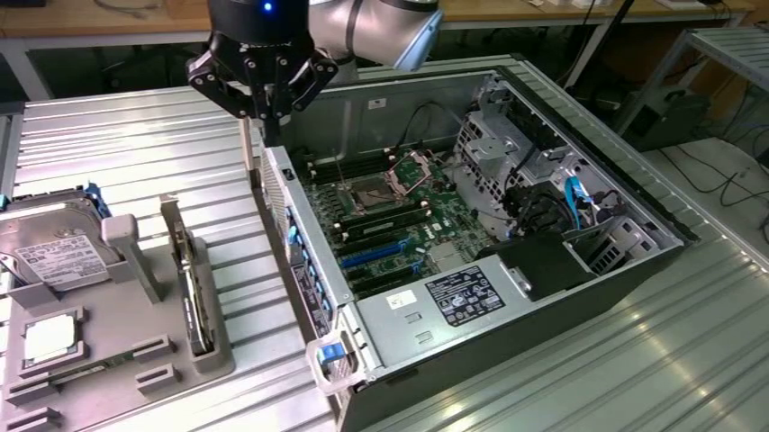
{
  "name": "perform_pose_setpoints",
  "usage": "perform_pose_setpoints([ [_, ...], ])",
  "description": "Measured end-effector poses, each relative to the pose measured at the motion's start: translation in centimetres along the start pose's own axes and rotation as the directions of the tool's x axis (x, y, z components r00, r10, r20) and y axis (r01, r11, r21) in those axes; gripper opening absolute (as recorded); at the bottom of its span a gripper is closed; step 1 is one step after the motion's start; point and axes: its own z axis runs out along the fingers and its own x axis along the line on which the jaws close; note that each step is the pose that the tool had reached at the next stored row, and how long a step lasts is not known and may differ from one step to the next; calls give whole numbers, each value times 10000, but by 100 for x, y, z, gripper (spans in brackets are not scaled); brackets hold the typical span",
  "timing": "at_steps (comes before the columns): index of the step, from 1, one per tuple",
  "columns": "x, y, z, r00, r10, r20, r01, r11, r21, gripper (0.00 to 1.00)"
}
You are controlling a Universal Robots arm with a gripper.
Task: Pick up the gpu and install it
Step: 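Reach for the gpu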
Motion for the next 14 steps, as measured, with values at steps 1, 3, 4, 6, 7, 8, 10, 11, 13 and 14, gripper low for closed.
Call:
perform_pose_setpoints([
  [1,9,0,0,10000,0,0,0,10000,0,11],
  [3,37,-2,-1,10000,0,0,0,10000,1,11],
  [4,49,-2,-1,10000,-1,0,1,10000,0,11],
  [6,73,-4,-1,10000,-1,0,1,10000,0,11],
  [7,91,-4,-1,10000,-1,0,1,10000,0,11],
  [8,104,-5,-1,10000,-1,0,1,10000,0,11],
  [10,150,-8,-3,10000,-1,0,1,10000,0,11],
  [11,167,-9,-3,10000,-4,0,4,10000,0,11],
  [13,194,-11,-4,10000,-61,-3,61,10000,-1,11],
  [14,207,-11,-5,9999,-109,-5,109,9999,-2,11],
])
